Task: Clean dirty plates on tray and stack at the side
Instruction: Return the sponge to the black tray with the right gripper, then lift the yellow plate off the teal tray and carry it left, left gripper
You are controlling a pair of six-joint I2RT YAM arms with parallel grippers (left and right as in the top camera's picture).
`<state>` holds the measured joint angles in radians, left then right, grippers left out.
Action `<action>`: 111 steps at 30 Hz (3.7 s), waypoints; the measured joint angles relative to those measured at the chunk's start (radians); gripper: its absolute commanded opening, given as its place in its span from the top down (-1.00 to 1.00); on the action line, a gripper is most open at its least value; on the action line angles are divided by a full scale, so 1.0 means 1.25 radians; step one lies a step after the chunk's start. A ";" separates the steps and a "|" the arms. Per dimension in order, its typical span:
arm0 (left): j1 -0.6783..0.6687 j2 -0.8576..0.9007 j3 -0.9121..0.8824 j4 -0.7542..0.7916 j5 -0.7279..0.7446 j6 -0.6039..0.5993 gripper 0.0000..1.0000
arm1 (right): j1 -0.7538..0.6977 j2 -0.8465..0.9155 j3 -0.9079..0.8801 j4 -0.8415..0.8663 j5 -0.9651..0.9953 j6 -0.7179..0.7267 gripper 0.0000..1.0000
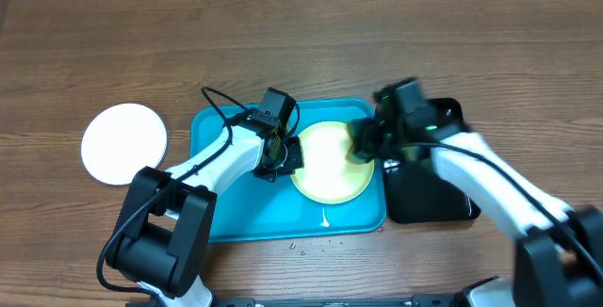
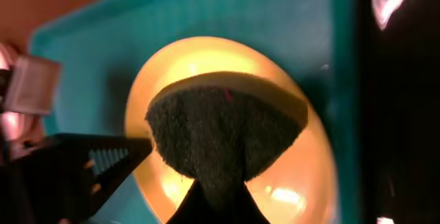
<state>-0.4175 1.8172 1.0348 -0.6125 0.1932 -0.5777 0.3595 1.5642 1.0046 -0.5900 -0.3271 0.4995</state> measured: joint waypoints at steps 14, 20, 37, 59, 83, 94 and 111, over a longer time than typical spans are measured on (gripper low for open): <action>-0.002 -0.017 -0.001 -0.033 -0.041 -0.027 0.92 | -0.109 -0.028 -0.079 -0.154 0.276 -0.065 0.86; -0.002 -0.109 -0.025 -0.110 -0.201 -0.045 0.92 | -0.109 0.001 -0.099 -0.147 0.341 -0.065 0.78; -0.108 -0.424 -0.027 -0.202 -0.551 -0.020 0.92 | -0.130 0.001 -0.099 -0.115 0.422 -0.066 -1.00; -0.557 -0.437 -0.027 -0.140 -1.259 0.156 0.91 | -0.130 0.001 -0.099 -0.120 0.423 -0.067 -1.00; -0.593 -0.438 -0.027 0.298 -1.357 0.740 0.91 | -0.130 0.001 -0.099 -0.117 0.423 -0.067 -1.00; -0.576 -0.438 -0.027 0.226 -1.208 0.548 0.91 | -0.130 0.001 -0.099 -0.117 0.423 -0.068 -1.00; 0.210 -0.439 -0.024 -0.021 -0.316 0.099 0.92 | -0.130 0.001 -0.099 -0.117 0.423 -0.068 -1.00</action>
<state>-0.1551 1.2678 1.0050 -0.6384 -0.2024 -0.4545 0.1970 1.5654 0.8803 -0.7368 0.2020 0.4149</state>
